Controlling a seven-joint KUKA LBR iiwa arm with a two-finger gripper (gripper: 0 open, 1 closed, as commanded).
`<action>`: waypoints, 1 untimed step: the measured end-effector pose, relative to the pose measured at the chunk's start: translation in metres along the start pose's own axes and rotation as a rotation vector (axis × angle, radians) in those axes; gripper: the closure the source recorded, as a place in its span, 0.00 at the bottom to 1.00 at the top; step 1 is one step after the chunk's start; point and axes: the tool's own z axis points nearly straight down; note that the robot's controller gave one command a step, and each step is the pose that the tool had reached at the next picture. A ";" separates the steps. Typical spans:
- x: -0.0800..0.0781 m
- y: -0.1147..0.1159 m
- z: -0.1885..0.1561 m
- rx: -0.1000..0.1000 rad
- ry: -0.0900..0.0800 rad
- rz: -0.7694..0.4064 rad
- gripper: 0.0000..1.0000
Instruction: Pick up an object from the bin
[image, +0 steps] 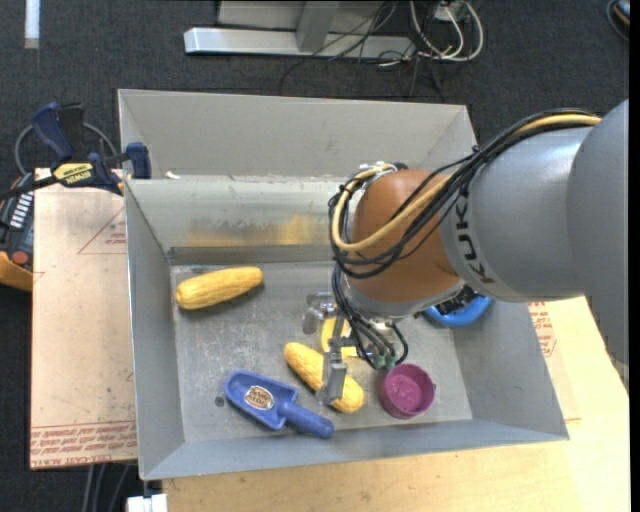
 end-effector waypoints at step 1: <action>-0.002 -0.001 -0.005 -0.001 -0.007 0.004 0.00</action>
Offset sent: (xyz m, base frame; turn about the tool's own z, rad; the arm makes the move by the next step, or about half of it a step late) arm -0.0082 -0.0205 -0.0652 0.2711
